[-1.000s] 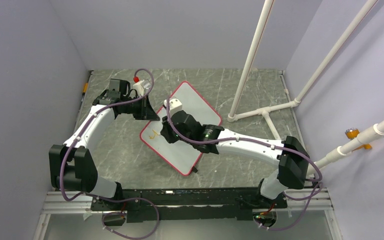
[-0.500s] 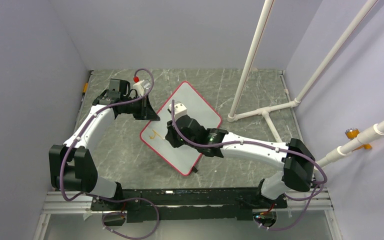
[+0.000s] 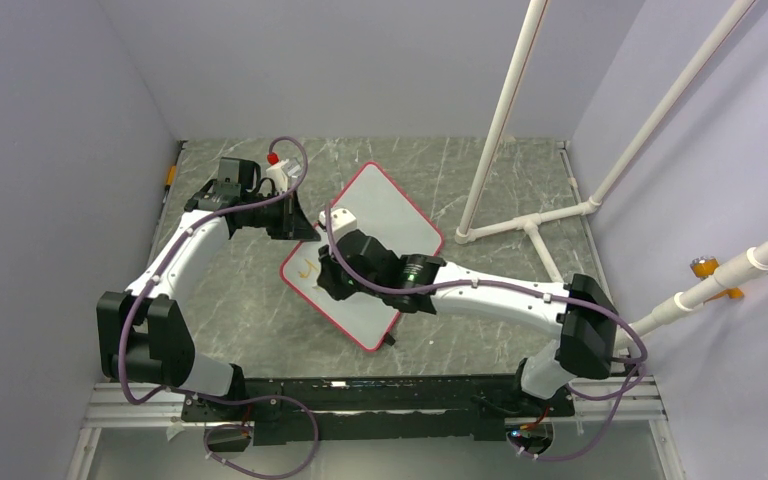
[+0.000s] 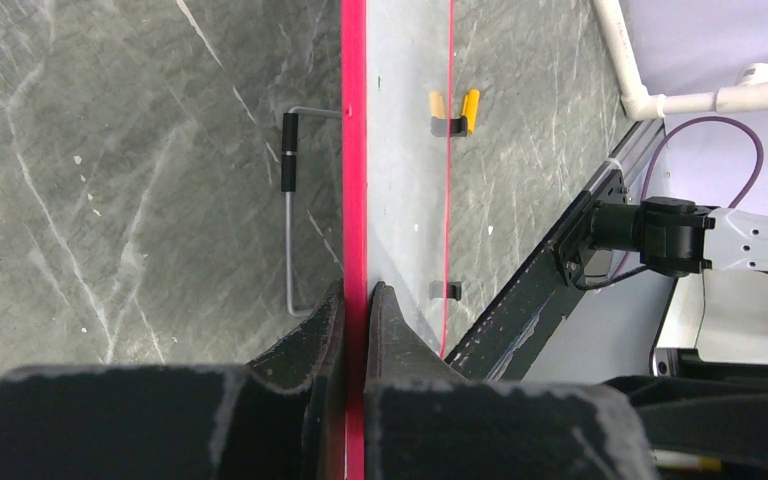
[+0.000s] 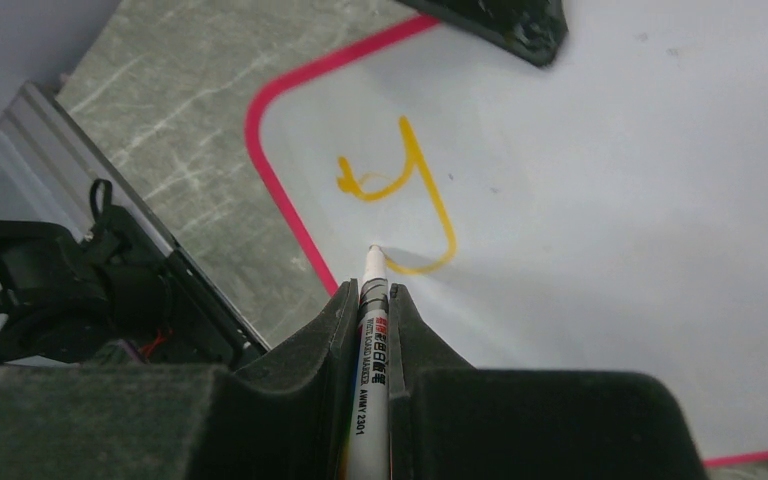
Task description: Write a sentence on the whiteboard
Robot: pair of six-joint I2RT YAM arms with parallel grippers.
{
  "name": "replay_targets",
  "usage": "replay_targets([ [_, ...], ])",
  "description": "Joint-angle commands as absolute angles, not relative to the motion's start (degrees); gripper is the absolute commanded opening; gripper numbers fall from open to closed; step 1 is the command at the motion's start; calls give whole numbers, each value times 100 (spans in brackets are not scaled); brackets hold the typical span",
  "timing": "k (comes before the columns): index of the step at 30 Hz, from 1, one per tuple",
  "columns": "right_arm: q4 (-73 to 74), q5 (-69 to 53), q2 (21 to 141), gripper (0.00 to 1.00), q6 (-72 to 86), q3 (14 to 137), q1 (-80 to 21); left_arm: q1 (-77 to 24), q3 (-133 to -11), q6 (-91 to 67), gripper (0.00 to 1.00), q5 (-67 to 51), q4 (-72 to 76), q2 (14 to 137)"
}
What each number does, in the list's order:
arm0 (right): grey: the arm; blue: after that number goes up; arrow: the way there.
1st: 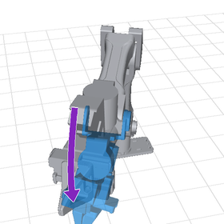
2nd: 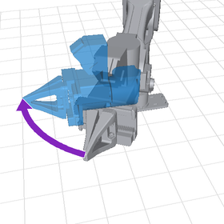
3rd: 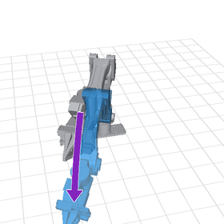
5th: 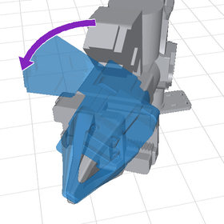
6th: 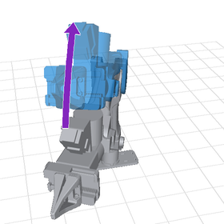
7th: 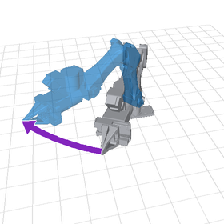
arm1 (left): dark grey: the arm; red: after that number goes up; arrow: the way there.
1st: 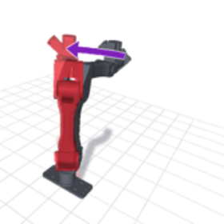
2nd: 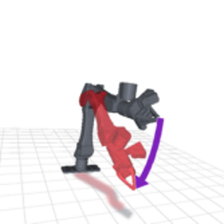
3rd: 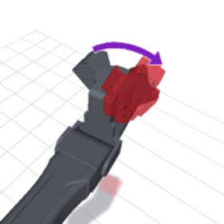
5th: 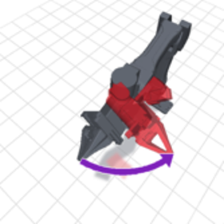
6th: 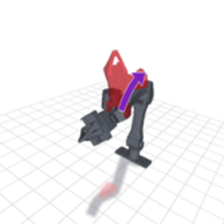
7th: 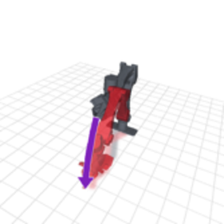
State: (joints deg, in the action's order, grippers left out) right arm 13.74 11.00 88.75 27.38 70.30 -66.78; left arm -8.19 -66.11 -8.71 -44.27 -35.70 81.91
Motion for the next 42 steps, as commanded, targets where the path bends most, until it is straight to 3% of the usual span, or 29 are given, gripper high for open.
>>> replay_targets([
  [1, 1431, 946, 9063, 0, 2601, 7705, -6697, -853, -6657, -587, 0, -4143, -3287, 7980],
  [8, 1453, 873, 8579, 0, 2564, 8169, -6669, -854, -6679, -571, 0, -4124, -3304, 7982],
  [20, 1348, 1106, 8062, 0, 2572, 7371, -6154, -854, -6680, -560, 0, -4049, -3309, 7950],
  [42, 1148, 765, 8993, 0, 2487, 7845, -6021, -861, -6654, -588, 0, -4078, -3267, 7840],
])
